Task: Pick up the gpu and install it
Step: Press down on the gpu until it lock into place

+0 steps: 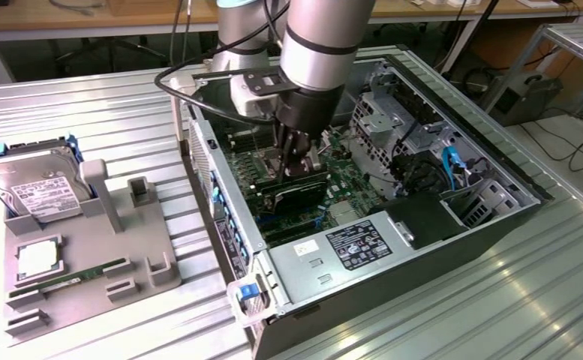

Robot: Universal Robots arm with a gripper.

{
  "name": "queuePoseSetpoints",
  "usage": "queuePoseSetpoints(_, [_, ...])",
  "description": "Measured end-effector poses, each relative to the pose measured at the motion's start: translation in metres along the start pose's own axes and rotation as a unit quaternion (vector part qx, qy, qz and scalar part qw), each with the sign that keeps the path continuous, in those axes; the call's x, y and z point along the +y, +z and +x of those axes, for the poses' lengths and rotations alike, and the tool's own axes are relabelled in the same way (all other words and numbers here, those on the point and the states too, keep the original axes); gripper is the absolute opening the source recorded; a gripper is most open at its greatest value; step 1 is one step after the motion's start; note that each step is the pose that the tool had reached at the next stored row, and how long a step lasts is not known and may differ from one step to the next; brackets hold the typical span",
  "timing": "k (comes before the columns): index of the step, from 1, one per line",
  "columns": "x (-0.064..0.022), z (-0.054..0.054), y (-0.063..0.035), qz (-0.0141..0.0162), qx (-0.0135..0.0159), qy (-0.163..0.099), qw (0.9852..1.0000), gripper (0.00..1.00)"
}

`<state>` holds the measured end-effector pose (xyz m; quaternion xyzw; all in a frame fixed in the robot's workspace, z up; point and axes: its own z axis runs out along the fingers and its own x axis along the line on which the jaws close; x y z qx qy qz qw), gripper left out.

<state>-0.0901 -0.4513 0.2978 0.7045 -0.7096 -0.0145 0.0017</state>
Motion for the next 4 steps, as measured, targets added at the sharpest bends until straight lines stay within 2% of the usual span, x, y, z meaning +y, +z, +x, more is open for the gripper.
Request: queuePoseSetpoints(4, [-0.0007,0.0,-0.0001,0.0,0.0001,0.0,1.0,0.11])
